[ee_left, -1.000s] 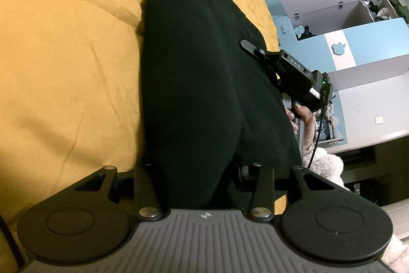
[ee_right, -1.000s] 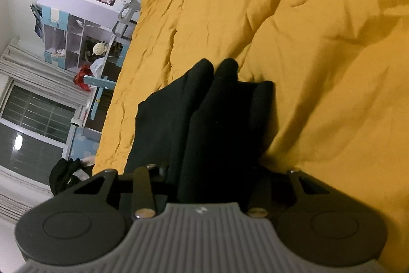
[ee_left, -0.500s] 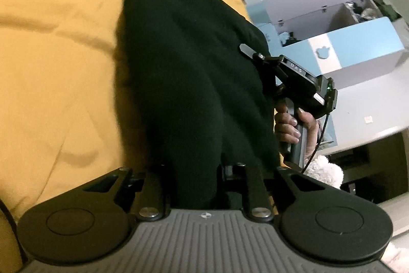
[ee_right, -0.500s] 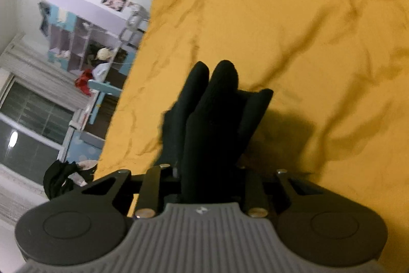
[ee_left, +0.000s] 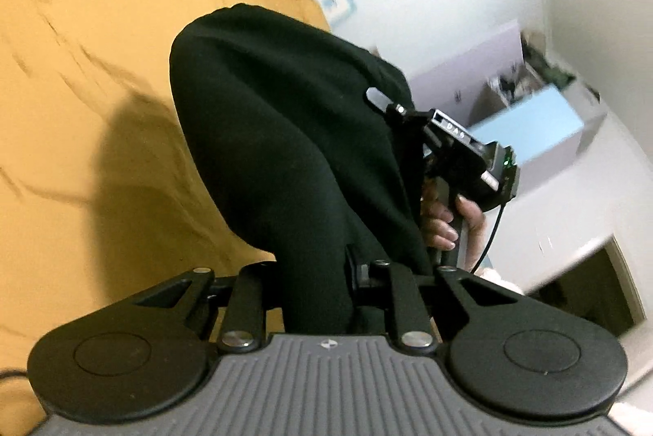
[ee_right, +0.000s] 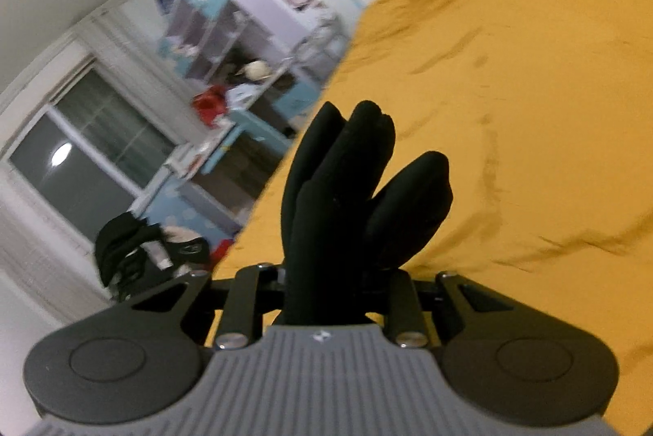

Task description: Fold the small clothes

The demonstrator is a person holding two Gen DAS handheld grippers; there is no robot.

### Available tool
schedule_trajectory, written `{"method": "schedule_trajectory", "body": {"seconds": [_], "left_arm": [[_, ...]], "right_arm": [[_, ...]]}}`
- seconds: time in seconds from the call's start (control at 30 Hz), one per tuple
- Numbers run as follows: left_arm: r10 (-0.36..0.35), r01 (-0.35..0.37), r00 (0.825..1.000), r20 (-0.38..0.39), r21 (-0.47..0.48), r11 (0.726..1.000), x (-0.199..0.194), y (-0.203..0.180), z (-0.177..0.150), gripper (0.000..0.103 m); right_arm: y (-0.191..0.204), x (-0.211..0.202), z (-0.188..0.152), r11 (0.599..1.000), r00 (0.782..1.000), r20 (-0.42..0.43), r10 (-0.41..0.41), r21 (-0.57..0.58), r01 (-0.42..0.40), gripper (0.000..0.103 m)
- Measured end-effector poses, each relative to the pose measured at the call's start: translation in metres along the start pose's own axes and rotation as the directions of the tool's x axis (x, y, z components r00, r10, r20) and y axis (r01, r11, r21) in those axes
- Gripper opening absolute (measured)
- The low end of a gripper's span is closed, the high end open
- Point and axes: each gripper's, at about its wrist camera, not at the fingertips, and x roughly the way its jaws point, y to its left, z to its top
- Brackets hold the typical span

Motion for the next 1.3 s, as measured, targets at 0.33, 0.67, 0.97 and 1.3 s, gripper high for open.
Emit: {"method": "schedule_trajectory", "body": {"seconds": [0.33,0.67,0.97,1.3], "left_arm": [[0.2,-0.184,0.973,0.114,-0.135,0.974,-0.057,0.099,-0.002,0.022],[0.183,-0.177,0.983,0.002,-0.244,0.953,-0.041,0.188,-0.034,0.018],[0.246,-0.232,0.968,0.042,-0.208,0.95,-0.093,0.17,-0.021,0.019],[0.23,-0.217,0.965,0.13,-0.102,0.971,-0.061,0.143,-0.009,0.023]], "right_arm": [[0.024,0.215,-0.014,0.991,0.985,-0.108,0.135,0.024,-0.133,0.018],[-0.064,0.312,-0.07,0.995,0.97,-0.232,-0.077,0.04,0.088,0.04],[-0.002,0.21,-0.071,0.941,0.989,-0.054,-0.137,-0.319,0.113,0.045],[0.025,0.13,-0.167,0.944,0.975,-0.172,-0.142,-0.32,0.081,0.043]]}}
